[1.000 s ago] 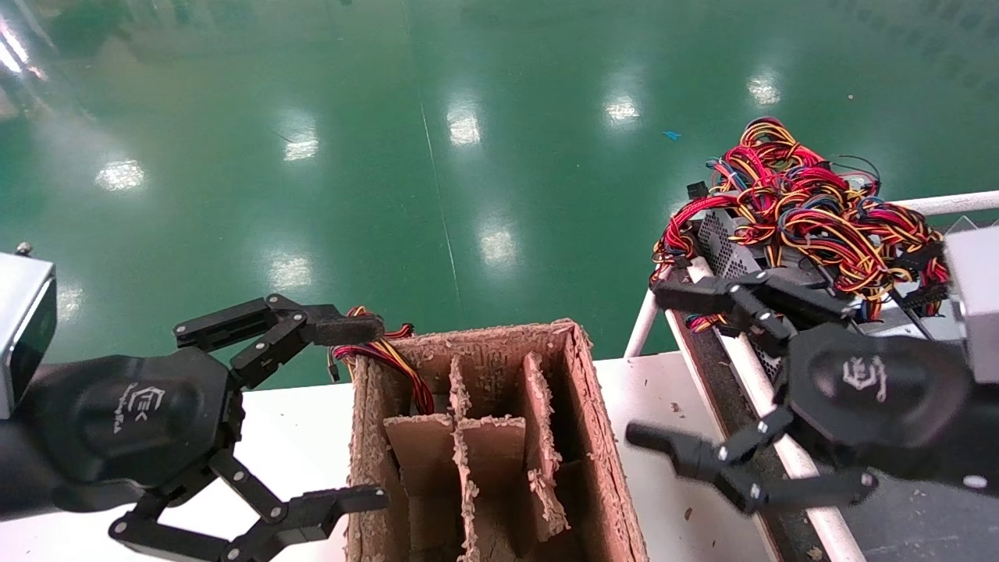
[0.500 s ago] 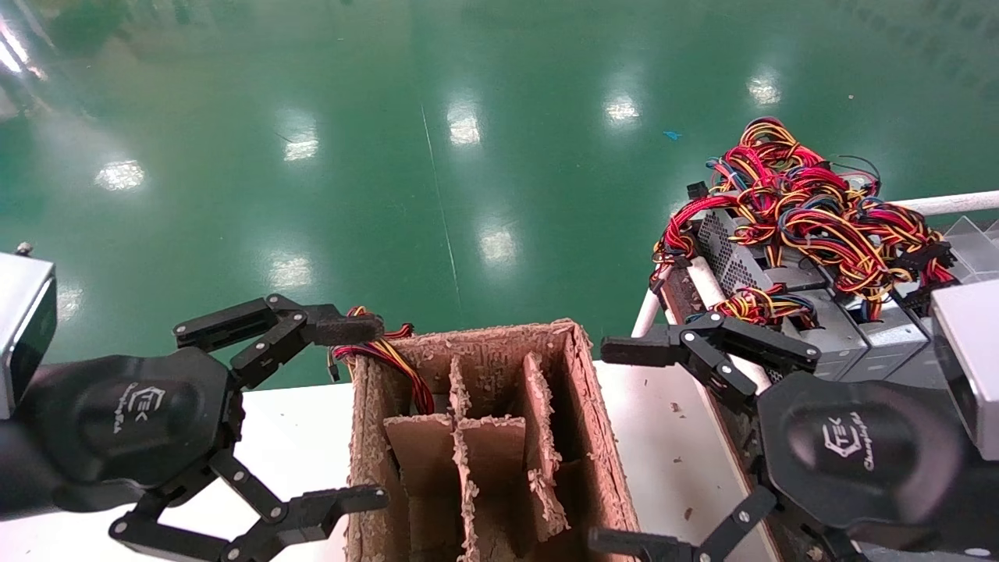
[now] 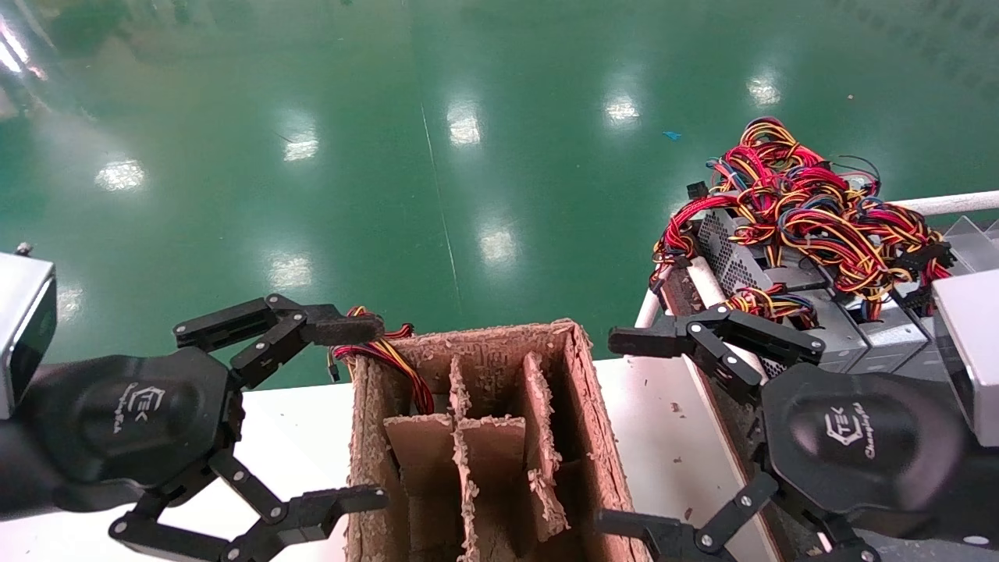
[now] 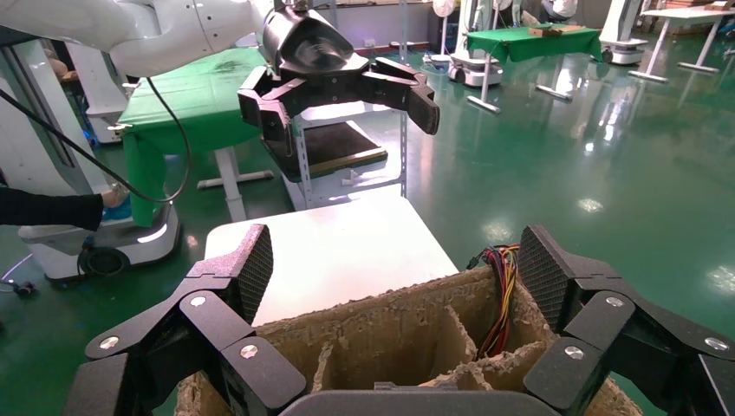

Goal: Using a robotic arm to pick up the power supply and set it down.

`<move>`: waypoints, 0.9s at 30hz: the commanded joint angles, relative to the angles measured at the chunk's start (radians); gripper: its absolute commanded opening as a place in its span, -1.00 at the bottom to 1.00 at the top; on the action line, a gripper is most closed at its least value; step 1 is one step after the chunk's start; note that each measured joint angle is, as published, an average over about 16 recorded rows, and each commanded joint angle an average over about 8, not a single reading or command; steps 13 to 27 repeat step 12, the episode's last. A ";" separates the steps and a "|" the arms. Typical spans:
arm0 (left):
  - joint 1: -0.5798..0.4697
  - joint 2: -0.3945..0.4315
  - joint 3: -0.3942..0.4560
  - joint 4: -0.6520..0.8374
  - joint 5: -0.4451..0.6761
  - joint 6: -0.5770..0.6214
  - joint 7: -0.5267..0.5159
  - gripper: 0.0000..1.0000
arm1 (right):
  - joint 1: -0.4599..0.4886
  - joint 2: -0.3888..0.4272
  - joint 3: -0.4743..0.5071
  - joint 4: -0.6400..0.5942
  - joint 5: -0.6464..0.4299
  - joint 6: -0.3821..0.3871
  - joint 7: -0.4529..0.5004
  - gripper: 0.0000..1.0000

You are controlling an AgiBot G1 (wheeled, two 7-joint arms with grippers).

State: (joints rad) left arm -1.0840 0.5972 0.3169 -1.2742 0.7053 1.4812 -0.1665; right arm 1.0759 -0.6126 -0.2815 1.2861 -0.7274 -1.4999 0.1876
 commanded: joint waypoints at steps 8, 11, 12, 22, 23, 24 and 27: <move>0.000 0.000 0.000 0.000 0.000 0.000 0.000 1.00 | -0.001 0.001 0.001 -0.001 -0.002 0.003 0.000 1.00; 0.000 0.000 0.000 0.000 0.000 0.000 0.000 1.00 | -0.001 0.001 0.001 -0.002 -0.002 0.004 0.000 1.00; 0.000 0.000 0.000 0.000 0.000 0.000 0.000 1.00 | -0.001 0.001 0.002 -0.002 -0.002 0.004 0.000 1.00; 0.000 0.000 0.000 0.000 0.000 0.000 0.000 1.00 | -0.001 0.001 0.002 -0.002 -0.002 0.004 0.000 1.00; 0.000 0.000 0.000 0.000 0.000 0.000 0.000 1.00 | -0.001 0.001 0.002 -0.002 -0.002 0.004 0.000 1.00; 0.000 0.000 0.000 0.000 0.000 0.000 0.000 1.00 | -0.001 0.001 0.002 -0.002 -0.002 0.004 0.000 1.00; 0.000 0.000 0.000 0.000 0.000 0.000 0.000 1.00 | -0.001 0.001 0.002 -0.002 -0.002 0.004 0.000 1.00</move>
